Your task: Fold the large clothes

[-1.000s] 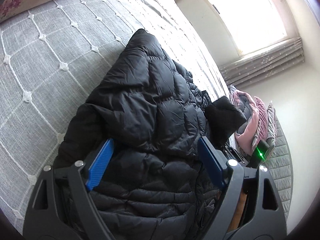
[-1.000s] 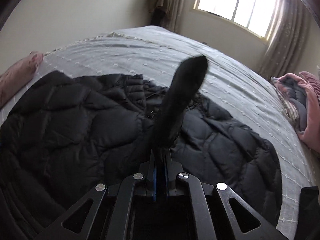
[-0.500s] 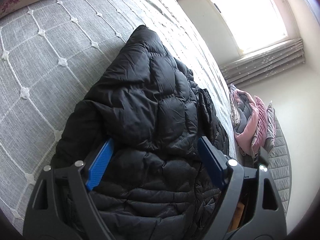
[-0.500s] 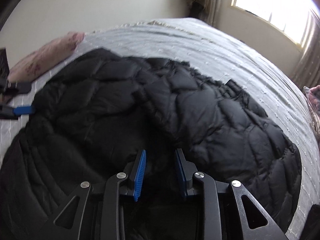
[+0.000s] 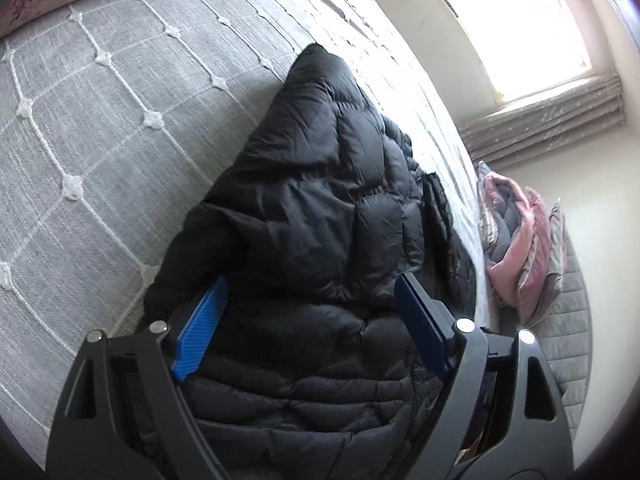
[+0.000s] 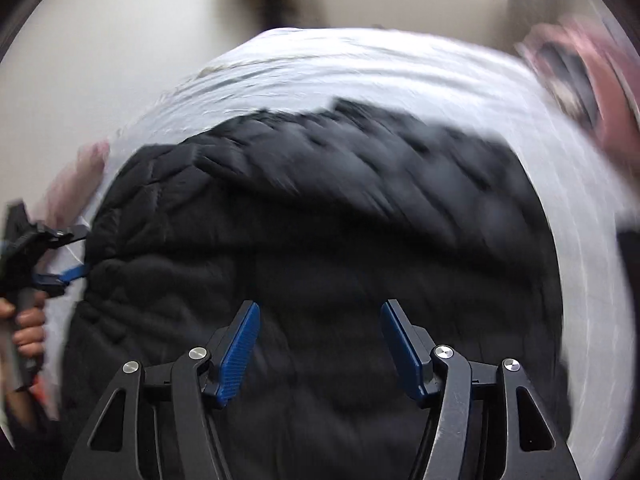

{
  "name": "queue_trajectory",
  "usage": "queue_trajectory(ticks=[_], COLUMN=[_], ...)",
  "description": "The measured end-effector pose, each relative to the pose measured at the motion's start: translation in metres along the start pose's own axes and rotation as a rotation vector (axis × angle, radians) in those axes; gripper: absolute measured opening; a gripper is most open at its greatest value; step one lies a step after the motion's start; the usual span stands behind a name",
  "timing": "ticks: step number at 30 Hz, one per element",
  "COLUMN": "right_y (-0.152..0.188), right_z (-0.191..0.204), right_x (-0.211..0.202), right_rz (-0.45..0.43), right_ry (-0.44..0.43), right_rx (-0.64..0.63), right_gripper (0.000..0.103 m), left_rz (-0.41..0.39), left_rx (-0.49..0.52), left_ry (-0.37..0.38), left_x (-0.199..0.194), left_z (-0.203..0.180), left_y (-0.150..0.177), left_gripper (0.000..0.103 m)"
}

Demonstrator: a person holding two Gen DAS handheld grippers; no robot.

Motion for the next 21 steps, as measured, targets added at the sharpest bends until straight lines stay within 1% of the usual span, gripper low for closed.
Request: queue_trajectory(ticks=[1, 3, 4, 6, 7, 8, 9, 10, 13, 14, 16, 17, 19, 21], right_y=[0.014, 0.036, 0.046, 0.072, 0.085, 0.1, 0.103, 0.105, 0.105, 0.108, 0.115, 0.12, 0.126, 0.131], right_z=[-0.017, -0.051, -0.068, -0.105, -0.121, -0.142, -0.154, -0.166, -0.189, -0.194, -0.202, -0.203, -0.204, -0.203], right_x=[-0.015, -0.043, -0.056, -0.08, -0.085, -0.087, -0.086, -0.087, -0.104, -0.106, -0.099, -0.089, -0.079, -0.074], right_rz=[-0.011, -0.051, -0.08, -0.147, -0.161, -0.141, -0.114, -0.104, -0.166, -0.172, -0.135, -0.085, -0.032, -0.016], right_ry=[-0.017, -0.008, 0.011, 0.035, 0.039, 0.06, 0.08, 0.09, 0.05, 0.051, 0.059, 0.06, 0.054, 0.056], right_rx=[0.073, 0.195, 0.245, 0.376, 0.437, 0.512, 0.554, 0.578, 0.627, 0.646, 0.669, 0.669, 0.676, 0.678], right_gripper=[0.064, 0.064, 0.064, 0.065, 0.065, 0.065, 0.065, 0.065, 0.065, 0.065, 0.065, 0.065, 0.065, 0.065], left_rz=[-0.011, -0.033, -0.043, -0.065, -0.069, -0.07, -0.068, -0.061, -0.032, -0.031, -0.035, -0.034, -0.031, -0.021], left_rx=[-0.007, -0.005, 0.003, 0.017, 0.022, 0.023, 0.022, 0.023, 0.032, 0.033, 0.034, 0.037, 0.042, 0.058], left_ry=[0.002, -0.017, -0.032, -0.086, -0.102, -0.112, -0.111, -0.106, -0.094, -0.094, -0.101, -0.104, -0.103, -0.109], left_x=[-0.003, -0.011, -0.014, -0.019, -0.021, -0.023, -0.023, -0.024, -0.025, -0.027, -0.033, -0.036, -0.042, -0.048], left_z=[0.003, 0.01, 0.013, 0.022, 0.025, 0.03, 0.031, 0.033, 0.034, 0.035, 0.036, 0.037, 0.037, 0.038], left_y=[-0.002, -0.006, -0.007, -0.008, -0.008, -0.007, -0.006, -0.004, 0.002, 0.005, 0.011, 0.014, 0.023, 0.034], left_gripper=[0.085, 0.085, 0.085, 0.085, 0.085, 0.085, 0.085, 0.085, 0.085, 0.085, 0.085, 0.085, 0.085, 0.085])
Point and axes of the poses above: each gripper's, at about its wrist camera, not at the fingertips, and x roughly the way its jaws point, z to its left, y to its underside, the point moved 4 cm from there along x, roughly the way its jaws point, and after that the axes turned 4 degrees about -z, right-handed, at the moved point
